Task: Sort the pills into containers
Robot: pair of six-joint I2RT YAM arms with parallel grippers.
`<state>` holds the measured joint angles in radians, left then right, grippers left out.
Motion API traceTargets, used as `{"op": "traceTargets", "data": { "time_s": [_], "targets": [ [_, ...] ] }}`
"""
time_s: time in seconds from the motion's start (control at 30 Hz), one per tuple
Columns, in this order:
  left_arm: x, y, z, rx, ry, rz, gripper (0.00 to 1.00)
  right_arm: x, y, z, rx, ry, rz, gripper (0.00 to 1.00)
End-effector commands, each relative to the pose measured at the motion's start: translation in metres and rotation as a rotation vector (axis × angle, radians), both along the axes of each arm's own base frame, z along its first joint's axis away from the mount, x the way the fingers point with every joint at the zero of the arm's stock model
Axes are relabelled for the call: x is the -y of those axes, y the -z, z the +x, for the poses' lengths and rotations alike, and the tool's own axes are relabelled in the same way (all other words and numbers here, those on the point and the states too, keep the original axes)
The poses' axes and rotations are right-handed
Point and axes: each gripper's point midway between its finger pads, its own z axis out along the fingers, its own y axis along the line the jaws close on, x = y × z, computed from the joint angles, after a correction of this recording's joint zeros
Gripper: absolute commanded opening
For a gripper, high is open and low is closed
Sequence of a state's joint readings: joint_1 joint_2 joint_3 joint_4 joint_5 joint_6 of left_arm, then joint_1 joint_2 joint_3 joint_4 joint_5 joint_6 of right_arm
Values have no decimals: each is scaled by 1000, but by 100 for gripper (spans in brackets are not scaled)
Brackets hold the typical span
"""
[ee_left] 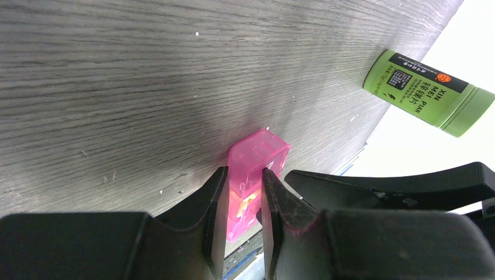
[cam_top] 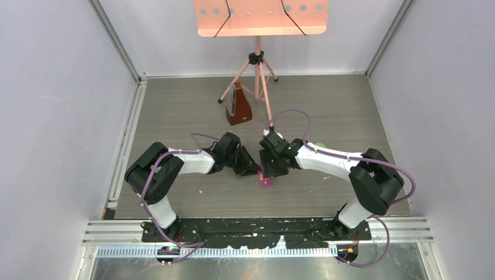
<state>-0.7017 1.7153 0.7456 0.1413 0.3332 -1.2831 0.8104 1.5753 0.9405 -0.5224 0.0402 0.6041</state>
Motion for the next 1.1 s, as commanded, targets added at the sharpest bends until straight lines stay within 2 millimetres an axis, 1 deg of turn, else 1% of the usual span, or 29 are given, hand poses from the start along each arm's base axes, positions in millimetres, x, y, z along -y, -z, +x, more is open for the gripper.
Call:
{"op": "traceTargets", "data": {
  "time_s": [0.0, 0.13, 0.3, 0.6, 0.73, 0.87, 1.07],
  "targets": [
    [-25, 41, -20, -101, -18, 146, 25, -9, -12, 32, 125, 57, 24, 51],
    [-24, 41, -20, -101, -17, 145, 25, -9, -5, 30, 105, 63, 20, 51],
    [-24, 41, -20, -102, -15, 145, 24, -5, 4, 25, 82, 56, -3, 49],
    [-25, 43, -19, -107, -17, 144, 24, -1, 18, -4, 24, -21, -36, 46],
    [-25, 43, -20, -108, -17, 143, 24, 3, 18, -12, 14, -32, -34, 46],
    [-25, 43, -20, -109, -18, 143, 24, 5, 17, -13, 18, -29, -34, 45],
    [-26, 44, -21, -113, -20, 143, 23, 5, 25, -16, -12, -27, -52, 40]
  ]
}}
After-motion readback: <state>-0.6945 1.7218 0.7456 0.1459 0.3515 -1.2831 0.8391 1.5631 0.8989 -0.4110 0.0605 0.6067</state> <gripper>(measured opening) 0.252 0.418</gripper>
